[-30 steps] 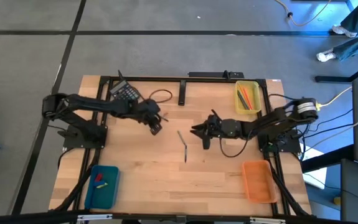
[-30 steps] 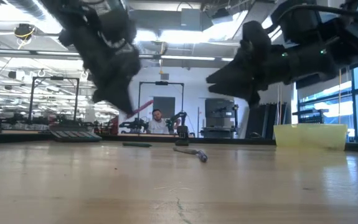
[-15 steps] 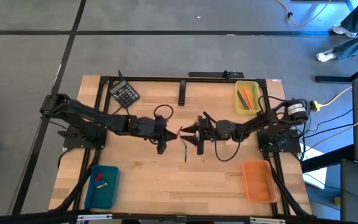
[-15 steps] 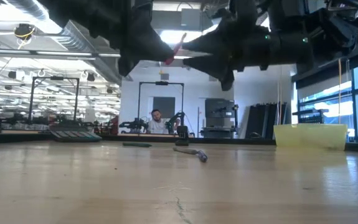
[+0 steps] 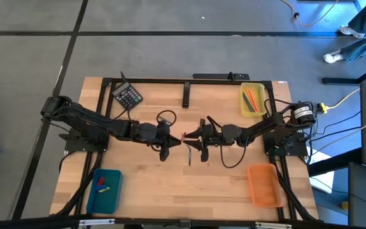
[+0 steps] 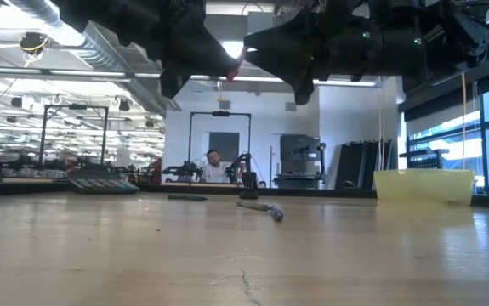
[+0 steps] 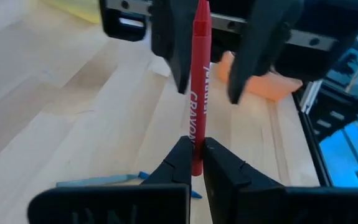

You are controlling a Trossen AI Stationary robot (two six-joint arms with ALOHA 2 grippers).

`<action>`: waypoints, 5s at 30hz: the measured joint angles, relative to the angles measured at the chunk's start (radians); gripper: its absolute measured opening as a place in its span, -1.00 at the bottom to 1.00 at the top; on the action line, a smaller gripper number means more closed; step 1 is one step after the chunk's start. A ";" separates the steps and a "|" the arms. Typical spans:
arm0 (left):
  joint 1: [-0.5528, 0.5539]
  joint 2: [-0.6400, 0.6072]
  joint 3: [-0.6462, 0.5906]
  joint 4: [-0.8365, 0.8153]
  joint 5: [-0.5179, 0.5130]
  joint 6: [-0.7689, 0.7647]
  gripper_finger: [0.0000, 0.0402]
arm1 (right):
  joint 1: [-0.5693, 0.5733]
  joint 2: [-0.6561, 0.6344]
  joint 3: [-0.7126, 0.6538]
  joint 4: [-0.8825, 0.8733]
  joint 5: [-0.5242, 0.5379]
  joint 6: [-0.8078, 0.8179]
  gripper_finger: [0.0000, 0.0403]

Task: Sort crayons/erasers/pens/pencils in bins
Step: Put the red crayon into the orange bin, then put the green crayon into the orange bin

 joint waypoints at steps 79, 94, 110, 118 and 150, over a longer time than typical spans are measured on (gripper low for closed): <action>0.194 0.004 0.001 -0.381 -0.249 0.338 -0.30 | 0.471 -0.541 0.290 -1.795 0.107 0.770 -0.76; 0.183 0.004 0.000 -0.385 -0.247 0.353 -0.30 | 0.857 -0.499 0.205 -2.058 -0.016 1.642 -0.76; 0.342 0.139 0.000 -0.409 -0.027 0.378 -0.30 | 0.888 -0.304 0.130 -1.989 -0.211 1.766 -0.63; 0.366 0.141 0.000 -0.403 -0.024 0.416 -0.30 | 0.888 -0.270 0.130 -1.988 -0.207 1.764 -0.41; 0.559 0.306 0.008 -0.374 0.200 0.617 -0.31 | 0.882 -0.268 0.513 -2.501 0.511 1.631 -0.39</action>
